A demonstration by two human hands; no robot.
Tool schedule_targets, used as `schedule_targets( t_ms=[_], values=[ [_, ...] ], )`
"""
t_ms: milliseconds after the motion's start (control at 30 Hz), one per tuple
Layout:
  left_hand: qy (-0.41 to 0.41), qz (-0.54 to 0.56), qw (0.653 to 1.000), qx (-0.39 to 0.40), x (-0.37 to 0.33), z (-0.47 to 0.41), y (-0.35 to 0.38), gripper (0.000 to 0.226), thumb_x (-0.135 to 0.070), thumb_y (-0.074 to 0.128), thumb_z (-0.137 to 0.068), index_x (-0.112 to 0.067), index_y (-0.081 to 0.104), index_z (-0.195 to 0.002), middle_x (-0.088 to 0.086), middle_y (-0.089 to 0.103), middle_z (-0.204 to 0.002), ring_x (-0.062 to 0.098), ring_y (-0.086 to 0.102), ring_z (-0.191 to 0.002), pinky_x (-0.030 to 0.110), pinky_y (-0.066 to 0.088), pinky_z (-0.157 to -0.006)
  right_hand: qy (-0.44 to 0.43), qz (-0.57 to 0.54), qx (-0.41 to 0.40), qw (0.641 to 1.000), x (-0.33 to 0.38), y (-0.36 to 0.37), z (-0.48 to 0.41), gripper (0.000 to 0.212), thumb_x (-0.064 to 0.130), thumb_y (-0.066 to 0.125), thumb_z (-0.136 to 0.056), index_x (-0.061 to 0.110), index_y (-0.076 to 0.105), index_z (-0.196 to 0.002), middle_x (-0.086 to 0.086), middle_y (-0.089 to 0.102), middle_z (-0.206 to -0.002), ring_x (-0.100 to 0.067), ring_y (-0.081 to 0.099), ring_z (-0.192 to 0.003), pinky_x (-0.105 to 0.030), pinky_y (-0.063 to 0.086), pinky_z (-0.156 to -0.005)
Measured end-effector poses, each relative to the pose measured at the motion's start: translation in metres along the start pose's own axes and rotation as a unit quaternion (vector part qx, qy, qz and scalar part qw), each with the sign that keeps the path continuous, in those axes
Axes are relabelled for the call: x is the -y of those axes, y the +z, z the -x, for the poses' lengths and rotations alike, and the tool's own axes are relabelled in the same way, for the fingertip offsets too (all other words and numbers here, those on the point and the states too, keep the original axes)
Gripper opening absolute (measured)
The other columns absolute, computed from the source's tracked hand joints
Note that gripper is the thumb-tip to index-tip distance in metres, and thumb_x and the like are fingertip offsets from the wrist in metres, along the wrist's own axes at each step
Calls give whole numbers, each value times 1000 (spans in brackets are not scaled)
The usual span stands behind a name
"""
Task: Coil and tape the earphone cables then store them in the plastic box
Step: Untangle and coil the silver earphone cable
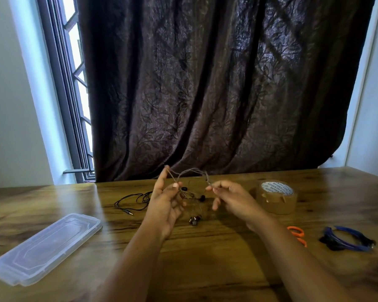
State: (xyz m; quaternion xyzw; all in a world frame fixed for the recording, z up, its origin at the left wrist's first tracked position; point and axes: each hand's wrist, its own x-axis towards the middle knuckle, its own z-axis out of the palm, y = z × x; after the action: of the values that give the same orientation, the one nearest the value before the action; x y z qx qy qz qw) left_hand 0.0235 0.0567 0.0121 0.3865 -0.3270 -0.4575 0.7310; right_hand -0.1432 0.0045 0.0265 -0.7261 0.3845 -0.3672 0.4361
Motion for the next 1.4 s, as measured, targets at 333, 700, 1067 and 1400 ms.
schedule_targets(
  t_ms=[333,700,1067,1400],
  values=[
    [28,77,997,-19,-3,-2,-2,65,-1,47,-94,-46,32,-139,4,70,-87,19,67,-76,34,52,-67,8,2,-56,998,-7,-3,-6,44,-6,30,-96,24,61,-90,1,63,-92,3,54,-66,-15,38,-54],
    [17,-116,993,-2,0,0,7,46,-9,30,-100,-39,50,-129,5,66,-102,15,55,-60,24,37,-51,7,-359,-144,922,0,-8,-10,36,-9,31,-89,12,49,-66,0,63,-88,-5,39,-44,-15,28,-36],
    [64,-60,996,-32,-1,-3,-3,53,1,32,-98,-41,53,-121,-7,56,-128,12,59,-68,21,43,-48,-24,496,-162,852,-8,-6,0,23,34,48,-95,25,57,-113,1,65,-103,-19,64,-91,-33,54,-76],
    [208,-471,856,51,14,-6,-5,103,21,53,-77,-49,17,-143,-14,-2,-158,1,2,-137,3,23,-93,172,-282,-85,940,-7,-16,-8,35,34,37,-102,8,61,-106,-7,62,-66,-19,65,-63,-38,57,-68]
  ],
)
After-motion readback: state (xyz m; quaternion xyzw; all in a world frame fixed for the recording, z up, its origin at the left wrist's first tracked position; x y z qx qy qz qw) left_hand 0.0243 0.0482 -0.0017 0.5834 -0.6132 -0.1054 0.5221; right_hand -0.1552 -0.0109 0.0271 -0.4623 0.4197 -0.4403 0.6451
